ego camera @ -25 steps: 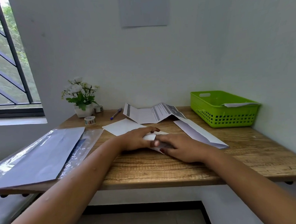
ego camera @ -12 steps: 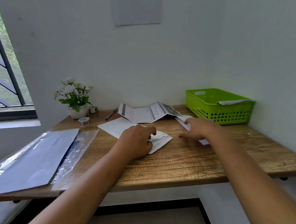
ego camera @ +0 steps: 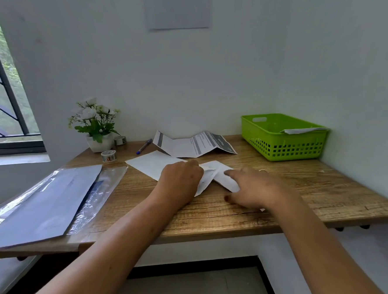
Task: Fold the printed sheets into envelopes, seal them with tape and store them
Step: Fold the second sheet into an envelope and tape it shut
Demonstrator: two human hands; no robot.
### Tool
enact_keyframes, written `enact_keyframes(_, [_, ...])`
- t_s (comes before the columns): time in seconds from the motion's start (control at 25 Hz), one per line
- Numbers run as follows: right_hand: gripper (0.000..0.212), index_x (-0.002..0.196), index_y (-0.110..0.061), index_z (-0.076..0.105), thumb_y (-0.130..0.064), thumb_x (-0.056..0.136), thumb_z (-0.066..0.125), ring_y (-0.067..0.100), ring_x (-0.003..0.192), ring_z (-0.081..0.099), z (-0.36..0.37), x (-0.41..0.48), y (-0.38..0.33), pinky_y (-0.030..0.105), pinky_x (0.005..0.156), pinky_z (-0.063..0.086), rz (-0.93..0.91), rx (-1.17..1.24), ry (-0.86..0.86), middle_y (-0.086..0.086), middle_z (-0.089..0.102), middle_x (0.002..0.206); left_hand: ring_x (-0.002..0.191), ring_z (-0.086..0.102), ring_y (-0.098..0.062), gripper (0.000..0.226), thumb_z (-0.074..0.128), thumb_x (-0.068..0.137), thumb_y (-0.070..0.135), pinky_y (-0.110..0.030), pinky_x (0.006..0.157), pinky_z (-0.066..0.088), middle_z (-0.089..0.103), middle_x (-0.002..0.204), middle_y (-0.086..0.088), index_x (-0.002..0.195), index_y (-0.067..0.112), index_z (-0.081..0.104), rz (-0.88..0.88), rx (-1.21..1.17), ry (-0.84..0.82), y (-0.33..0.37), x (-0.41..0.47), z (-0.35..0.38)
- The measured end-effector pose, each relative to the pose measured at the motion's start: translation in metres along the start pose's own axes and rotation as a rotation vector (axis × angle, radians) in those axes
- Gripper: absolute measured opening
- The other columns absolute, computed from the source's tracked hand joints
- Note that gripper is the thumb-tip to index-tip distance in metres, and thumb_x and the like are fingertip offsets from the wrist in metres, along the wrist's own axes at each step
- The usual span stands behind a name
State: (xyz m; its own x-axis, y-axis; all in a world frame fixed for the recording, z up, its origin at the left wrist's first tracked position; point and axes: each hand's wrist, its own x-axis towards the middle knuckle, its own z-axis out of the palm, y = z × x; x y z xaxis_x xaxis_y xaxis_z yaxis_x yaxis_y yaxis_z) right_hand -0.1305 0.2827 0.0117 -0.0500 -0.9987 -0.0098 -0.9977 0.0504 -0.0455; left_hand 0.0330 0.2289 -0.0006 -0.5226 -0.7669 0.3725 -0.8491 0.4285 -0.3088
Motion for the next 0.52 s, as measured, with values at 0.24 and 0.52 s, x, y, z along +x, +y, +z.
enact_keyframes(0.24, [0.082, 0.129, -0.014, 0.052, -0.071, 0.071, 0.062, 0.023, 0.111, 0.055, -0.012, 0.016, 0.015, 0.033, 0.084, 0.045, 0.189, 0.019, -0.150, 0.006, 0.057, 0.126, 0.090, 0.062, -0.018, 0.027, 0.048, 0.093, 0.028, -0.025, 0.065, 0.044, 0.061, 0.110, 0.002, 0.111, 0.017, 0.065, -0.045, -0.097, 0.028, -0.005, 0.001, 0.008])
enact_keyframes(0.52, [0.069, 0.122, -0.008, 0.056, -0.045, 0.069, 0.079, 0.024, 0.102, 0.061, -0.028, 0.017, 0.029, 0.032, 0.085, 0.049, 0.150, 0.300, -0.238, 0.008, 0.062, 0.112, 0.102, 0.059, -0.015, 0.038, 0.055, 0.087, 0.048, -0.024, 0.073, 0.045, 0.058, 0.121, 0.007, 0.117, 0.026, 0.061, -0.138, -0.235, 0.038, -0.015, 0.001, 0.011])
